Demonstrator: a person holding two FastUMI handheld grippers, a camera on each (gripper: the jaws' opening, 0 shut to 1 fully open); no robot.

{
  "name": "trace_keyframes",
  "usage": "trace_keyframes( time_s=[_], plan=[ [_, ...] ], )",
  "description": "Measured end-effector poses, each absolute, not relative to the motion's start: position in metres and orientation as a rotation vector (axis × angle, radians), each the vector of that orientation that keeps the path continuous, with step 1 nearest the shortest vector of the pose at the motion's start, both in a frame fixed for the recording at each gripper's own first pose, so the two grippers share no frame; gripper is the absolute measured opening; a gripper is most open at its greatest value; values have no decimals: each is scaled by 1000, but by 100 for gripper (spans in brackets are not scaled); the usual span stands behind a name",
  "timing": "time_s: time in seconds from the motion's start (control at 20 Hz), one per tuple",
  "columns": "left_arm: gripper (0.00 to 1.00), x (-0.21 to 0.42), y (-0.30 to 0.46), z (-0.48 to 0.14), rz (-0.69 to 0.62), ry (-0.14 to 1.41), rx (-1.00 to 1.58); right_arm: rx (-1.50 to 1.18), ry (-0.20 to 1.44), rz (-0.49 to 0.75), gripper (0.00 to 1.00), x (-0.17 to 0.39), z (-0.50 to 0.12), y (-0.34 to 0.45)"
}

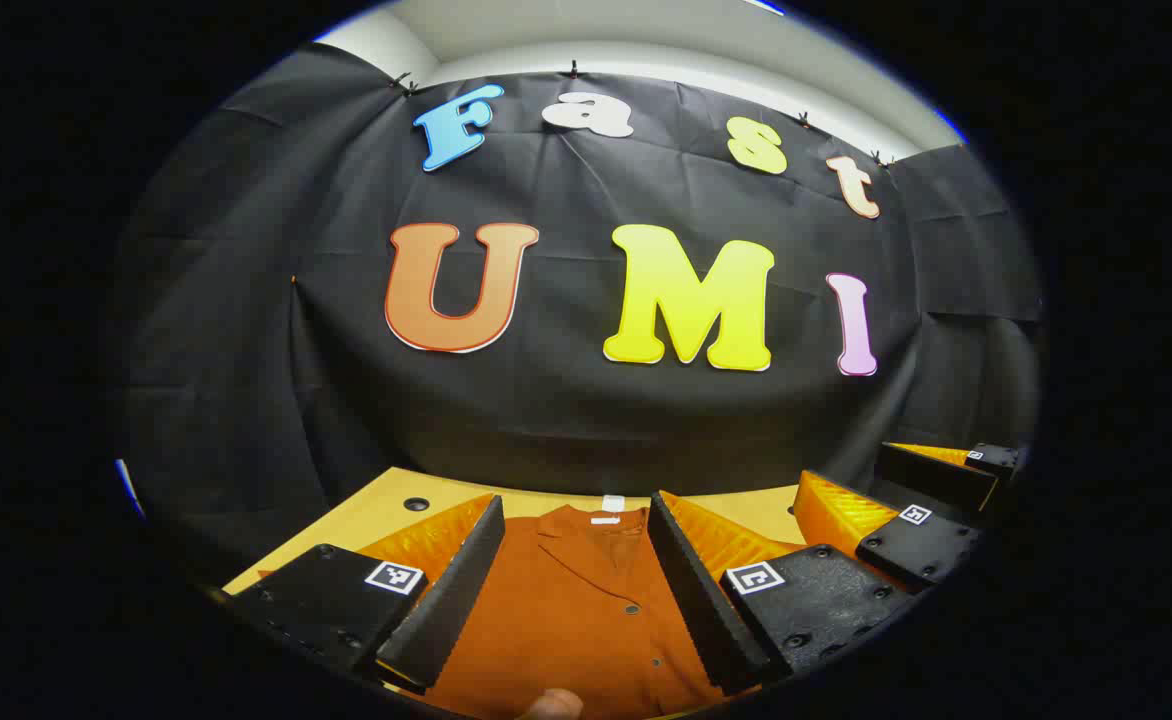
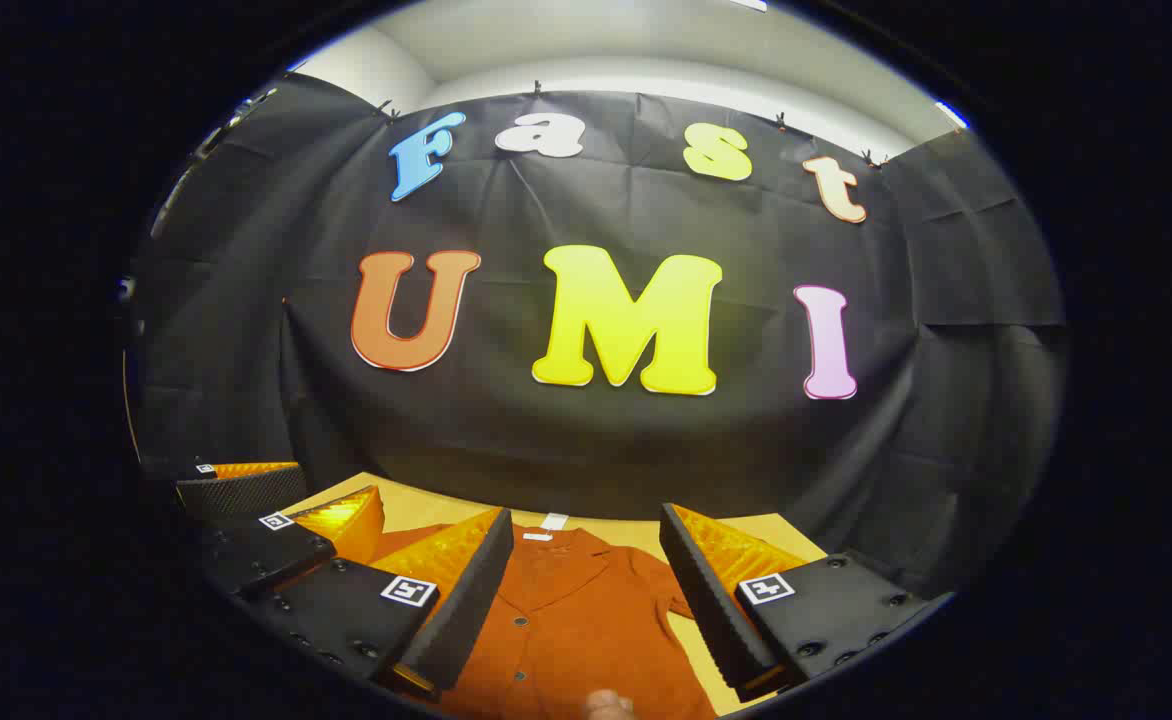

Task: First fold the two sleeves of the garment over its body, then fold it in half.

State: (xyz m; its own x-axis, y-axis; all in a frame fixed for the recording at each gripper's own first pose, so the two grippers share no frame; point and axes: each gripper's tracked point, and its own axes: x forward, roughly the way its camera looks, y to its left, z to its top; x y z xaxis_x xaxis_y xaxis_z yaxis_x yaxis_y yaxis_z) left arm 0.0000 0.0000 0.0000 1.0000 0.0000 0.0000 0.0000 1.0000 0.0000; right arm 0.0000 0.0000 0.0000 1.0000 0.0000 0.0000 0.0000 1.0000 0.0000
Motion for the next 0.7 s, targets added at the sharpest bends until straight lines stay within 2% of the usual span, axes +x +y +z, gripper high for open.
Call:
trace_keyframes(
  time_s=[0.7],
  plan=[
    [94,-9,8,-7,26,1,14,4,-1,4,93,-6,-4,3]
  ],
)
